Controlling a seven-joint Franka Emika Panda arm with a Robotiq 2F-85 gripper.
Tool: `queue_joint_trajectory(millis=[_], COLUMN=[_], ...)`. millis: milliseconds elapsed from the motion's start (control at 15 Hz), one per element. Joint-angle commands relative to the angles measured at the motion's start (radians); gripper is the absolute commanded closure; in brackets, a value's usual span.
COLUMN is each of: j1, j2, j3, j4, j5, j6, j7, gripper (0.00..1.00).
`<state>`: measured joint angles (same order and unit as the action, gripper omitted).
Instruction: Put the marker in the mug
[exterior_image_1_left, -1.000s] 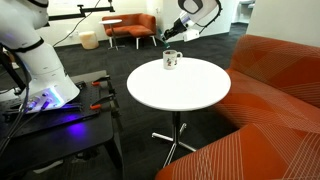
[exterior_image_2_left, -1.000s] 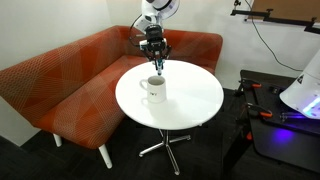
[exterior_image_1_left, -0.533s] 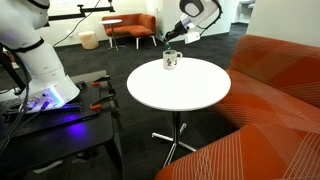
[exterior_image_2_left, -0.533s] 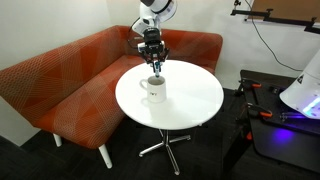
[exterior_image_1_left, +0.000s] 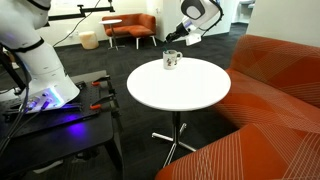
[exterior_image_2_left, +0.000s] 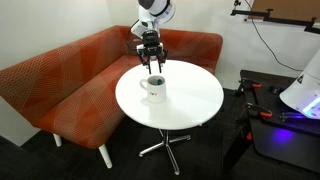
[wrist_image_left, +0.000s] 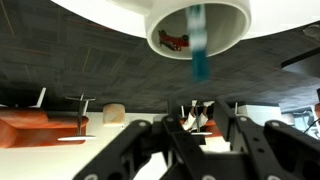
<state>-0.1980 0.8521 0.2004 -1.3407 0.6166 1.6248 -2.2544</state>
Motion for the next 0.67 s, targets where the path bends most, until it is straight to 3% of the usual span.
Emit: queue_joint_trajectory(millis=[0,267,600], j1=[0.012,0.012,0.004], j2=[0.009,-0.013,-0.085], j3=[-0.012,-0.014,-0.014], j4=[0.044,0.027,-0.036], j5=[-0.009,-0.007,0.007], j6=[-0.028,-0.017,0.018], j7=[0.017,0.025,0.012], gripper=[0.25,0.0,0.0])
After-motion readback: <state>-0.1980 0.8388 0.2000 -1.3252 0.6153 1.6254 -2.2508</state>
